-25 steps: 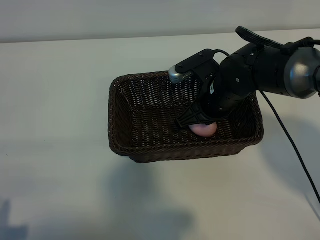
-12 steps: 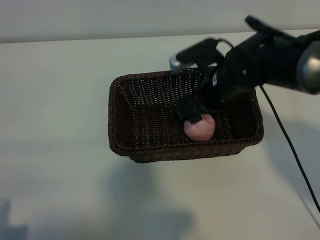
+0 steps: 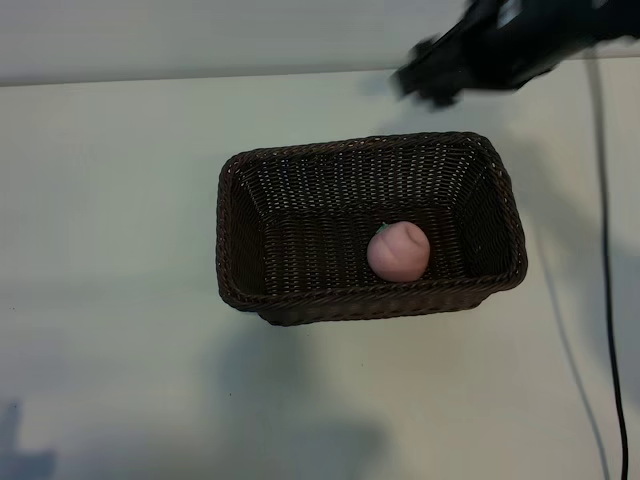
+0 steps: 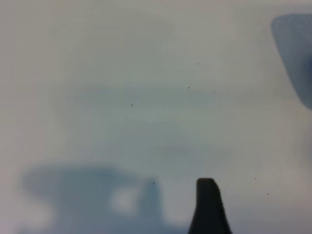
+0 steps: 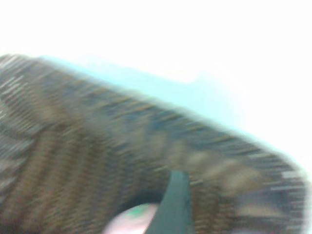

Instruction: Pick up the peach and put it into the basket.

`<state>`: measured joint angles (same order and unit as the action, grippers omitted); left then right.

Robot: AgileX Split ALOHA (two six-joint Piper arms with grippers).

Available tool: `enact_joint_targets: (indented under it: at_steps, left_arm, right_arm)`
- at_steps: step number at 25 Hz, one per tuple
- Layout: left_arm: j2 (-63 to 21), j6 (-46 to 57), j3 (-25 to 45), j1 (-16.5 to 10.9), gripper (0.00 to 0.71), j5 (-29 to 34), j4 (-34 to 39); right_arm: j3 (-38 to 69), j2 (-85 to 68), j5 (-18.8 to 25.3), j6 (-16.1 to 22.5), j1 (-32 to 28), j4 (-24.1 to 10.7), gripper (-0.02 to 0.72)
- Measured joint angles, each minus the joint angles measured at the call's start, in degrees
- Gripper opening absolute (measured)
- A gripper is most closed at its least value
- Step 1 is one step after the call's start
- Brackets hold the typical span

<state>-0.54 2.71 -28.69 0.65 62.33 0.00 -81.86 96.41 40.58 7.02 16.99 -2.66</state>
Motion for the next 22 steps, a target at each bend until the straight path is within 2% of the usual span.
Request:
enact_joint_targets:
  at_steps: [4,9,12,17,22]
  left_arm:
    - [0.0,0.0,0.0,0.0,0.507,0.0,0.0]
    - [0.0,0.0,0.0,0.0,0.507,0.0,0.0]
    - [0.0,0.0,0.0,0.0,0.507,0.0,0.0]
    - [0.0,-0.18,0.0,0.0,0.507,0.0,0.0]
    - [0.0,-0.18,0.0,0.0,0.507,0.0,0.0]
  right_arm:
    - [-1.02,-0.09,2.13,-0.63,-9.73,-2.28,0.63]
    - [-1.02,-0.09,3.6,-2.88,-21.88,-2.48,0.619]
    - [-1.02,-0.09,4.28,-3.84,-26.39,-1.45,0.613]
    - [-1.02,-0.62,5.53,-7.02,-27.94,3.35,0.6]
    - [-1.02,-4.89,7.79,-7.56,-27.94,4.02,0.598]
